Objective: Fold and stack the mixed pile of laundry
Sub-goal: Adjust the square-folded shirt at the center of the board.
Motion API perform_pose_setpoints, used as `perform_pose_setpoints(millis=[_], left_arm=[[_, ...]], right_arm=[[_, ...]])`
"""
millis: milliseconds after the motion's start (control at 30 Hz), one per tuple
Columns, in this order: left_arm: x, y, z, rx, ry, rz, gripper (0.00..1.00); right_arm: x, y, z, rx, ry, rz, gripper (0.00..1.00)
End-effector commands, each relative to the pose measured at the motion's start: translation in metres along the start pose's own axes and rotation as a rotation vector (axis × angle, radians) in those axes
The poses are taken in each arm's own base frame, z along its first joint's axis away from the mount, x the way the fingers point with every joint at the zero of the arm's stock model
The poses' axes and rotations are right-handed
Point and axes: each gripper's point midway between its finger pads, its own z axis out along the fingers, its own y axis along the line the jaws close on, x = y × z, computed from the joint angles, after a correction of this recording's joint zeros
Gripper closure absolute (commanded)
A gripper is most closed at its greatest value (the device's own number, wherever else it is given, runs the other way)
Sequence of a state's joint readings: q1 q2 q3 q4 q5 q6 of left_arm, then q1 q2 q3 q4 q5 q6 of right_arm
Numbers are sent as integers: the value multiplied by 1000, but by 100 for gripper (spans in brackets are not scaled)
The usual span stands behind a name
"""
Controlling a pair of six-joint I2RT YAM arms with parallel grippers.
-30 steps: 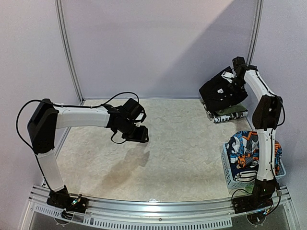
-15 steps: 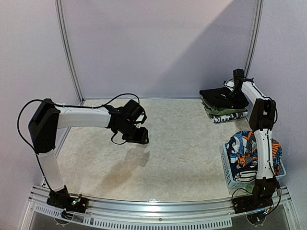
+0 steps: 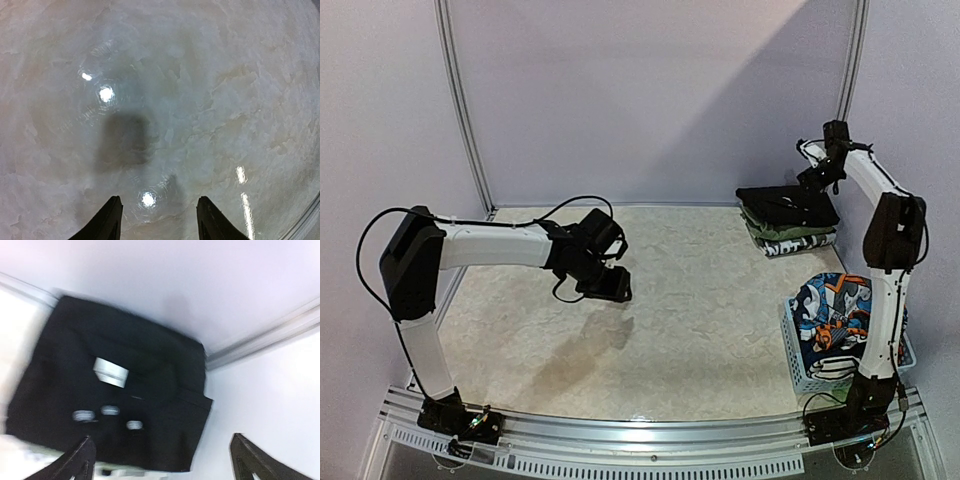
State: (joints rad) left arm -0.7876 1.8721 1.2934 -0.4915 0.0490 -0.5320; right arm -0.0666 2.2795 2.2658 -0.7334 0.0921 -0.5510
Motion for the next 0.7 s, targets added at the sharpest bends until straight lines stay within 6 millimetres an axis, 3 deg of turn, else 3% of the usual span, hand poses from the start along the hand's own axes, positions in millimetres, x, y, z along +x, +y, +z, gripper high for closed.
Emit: perform_pose_setpoints(millis=[0, 100, 233, 600, 667], left_arm=[[9, -8, 2, 18, 11, 16, 48], [10, -11, -2, 27, 4, 21, 48], [10, -10, -9, 22, -5, 32, 48], [12, -8, -9, 19, -1, 26, 48], [12, -8, -8, 19, 1, 25, 48]], right_arm=[[-29, 59, -66, -343, -147, 77, 12], [-16, 90, -66, -405, -84, -53, 23], [9, 129, -43, -423, 43, -225, 26], [24, 166, -7, -400, 112, -408, 25], [28, 165, 2, -357, 137, -435, 24]])
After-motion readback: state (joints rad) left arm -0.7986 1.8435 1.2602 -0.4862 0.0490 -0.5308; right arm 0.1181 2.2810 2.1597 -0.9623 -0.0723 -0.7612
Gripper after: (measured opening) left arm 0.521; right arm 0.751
